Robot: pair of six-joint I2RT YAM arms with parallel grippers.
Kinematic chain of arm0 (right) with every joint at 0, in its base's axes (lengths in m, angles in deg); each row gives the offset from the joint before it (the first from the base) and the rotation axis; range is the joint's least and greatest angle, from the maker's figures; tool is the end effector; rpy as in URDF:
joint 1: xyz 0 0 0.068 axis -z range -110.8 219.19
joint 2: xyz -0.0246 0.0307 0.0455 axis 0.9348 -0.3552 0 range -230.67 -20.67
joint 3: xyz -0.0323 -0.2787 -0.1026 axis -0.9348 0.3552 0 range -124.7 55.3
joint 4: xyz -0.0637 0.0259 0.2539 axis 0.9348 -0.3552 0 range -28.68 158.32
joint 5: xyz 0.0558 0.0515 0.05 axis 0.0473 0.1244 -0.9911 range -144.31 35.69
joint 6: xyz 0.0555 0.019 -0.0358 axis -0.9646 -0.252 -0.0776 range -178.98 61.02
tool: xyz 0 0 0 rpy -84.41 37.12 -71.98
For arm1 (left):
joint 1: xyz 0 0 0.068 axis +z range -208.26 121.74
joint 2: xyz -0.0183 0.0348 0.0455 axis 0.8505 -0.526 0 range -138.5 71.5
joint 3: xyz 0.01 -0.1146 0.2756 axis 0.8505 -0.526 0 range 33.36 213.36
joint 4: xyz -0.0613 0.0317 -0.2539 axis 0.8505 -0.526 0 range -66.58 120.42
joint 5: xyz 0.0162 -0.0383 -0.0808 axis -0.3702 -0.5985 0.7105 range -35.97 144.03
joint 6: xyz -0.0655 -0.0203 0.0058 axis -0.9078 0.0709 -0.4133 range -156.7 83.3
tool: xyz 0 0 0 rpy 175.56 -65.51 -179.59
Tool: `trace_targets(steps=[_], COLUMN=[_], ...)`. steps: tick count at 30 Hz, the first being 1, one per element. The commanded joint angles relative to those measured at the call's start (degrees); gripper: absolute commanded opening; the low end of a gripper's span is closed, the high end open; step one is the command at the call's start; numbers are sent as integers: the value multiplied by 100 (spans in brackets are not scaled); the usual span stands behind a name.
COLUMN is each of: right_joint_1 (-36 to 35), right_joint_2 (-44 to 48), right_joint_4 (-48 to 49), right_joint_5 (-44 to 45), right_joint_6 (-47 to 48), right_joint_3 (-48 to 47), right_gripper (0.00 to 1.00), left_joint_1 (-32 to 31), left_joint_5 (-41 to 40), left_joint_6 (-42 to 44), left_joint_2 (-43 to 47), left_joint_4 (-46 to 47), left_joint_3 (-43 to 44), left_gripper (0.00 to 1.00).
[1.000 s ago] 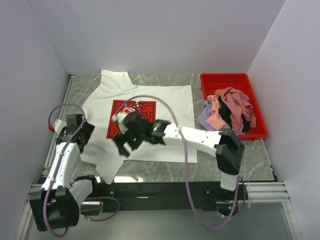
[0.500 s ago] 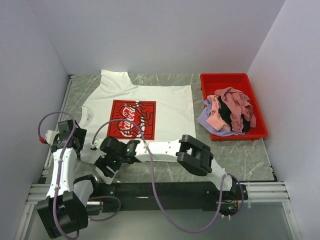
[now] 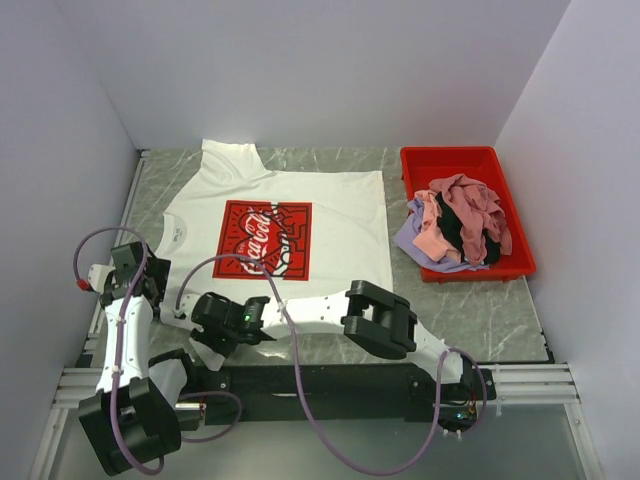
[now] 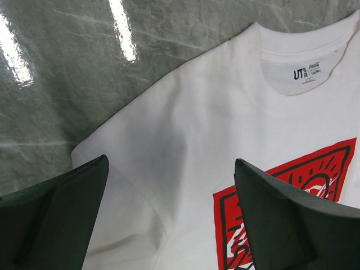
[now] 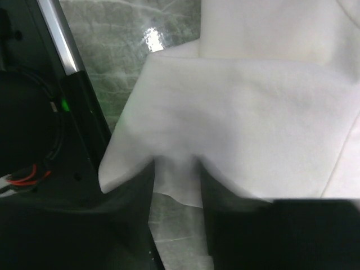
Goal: Fold and stack the t-shirts
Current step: Fold the tshirt
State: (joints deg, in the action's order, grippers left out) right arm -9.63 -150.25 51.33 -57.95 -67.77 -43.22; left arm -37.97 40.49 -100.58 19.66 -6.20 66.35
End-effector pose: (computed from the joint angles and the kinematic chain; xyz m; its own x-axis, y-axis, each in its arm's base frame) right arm 0.1001 0.5246 0.1654 -0.2934 -0.6979 -0.6533 -0.9536 0.2617 0.1488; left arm 0.1511 0.0697 0.2136 0.0744 -0.9031 -0.4228 -0.8970 0.1246 -0.4241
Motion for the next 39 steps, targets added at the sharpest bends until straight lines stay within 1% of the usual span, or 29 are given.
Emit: trace_targets(steps=[1,3,6,8,12,16,20,22,24,26,27,29,30,31,33,34,37,39], right_joint_1=[-63,-63,-45,8,279,719,1246,1536,1729,1713,1669,1389,1257,1038,835,686,510,421], right_joint_2=[-129,11,292,512,767,882,908,873,873,943,969,1066,1075,1040,883,664,295,135], right_joint_4=[-102,-102,-67,-41,30,3,64,82,12,-40,-110,-111,-50,-41,-233,-304,-384,-472], right_joint_5=[346,530,583,514,180,-496,-1435,-1569,-1674,-1675,-1884,-1808,-1737,-1632,-1491,-1438,-1403,-1324], right_joint_6=[-87,-209,-289,-350,-719,-1044,-1571,-1792,-1740,-1504,-1093,-652,-476,-369,-159,-149,-192,-158], right_joint_3=[61,52,87,122,140,44,61,79,70,96,79,131,192,184,-104,-219,-580,-816], right_gripper=[25,15,11,7,6,5,4,2,2,6,7,10,12,14,20,25,33,39], left_joint_1=[36,45,36,36,36,36,27,10,-34,-69,-69,-78,-78,-78,-61,-69,-69,-61], left_joint_5=[124,124,176,281,562,896,1310,1556,1617,1548,1486,1372,1119,1056,968,941,1125,1038], left_joint_6=[121,121,165,261,419,622,877,973,1000,965,904,781,693,666,657,631,613,631], left_joint_2=[7,50,120,156,200,165,60,24,-11,-20,-2,42,24,15,-90,-134,-292,-318], left_joint_4=[208,191,226,269,436,647,972,1043,1061,964,868,806,753,718,605,551,612,656], left_joint_3=[-65,-65,-65,-56,-117,-153,-179,-179,-179,-179,-197,-214,-171,-127,39,75,137,137], left_gripper=[99,99,99,99,100,100,100,99,99,99,99,99,100,99,99,100,99,100])
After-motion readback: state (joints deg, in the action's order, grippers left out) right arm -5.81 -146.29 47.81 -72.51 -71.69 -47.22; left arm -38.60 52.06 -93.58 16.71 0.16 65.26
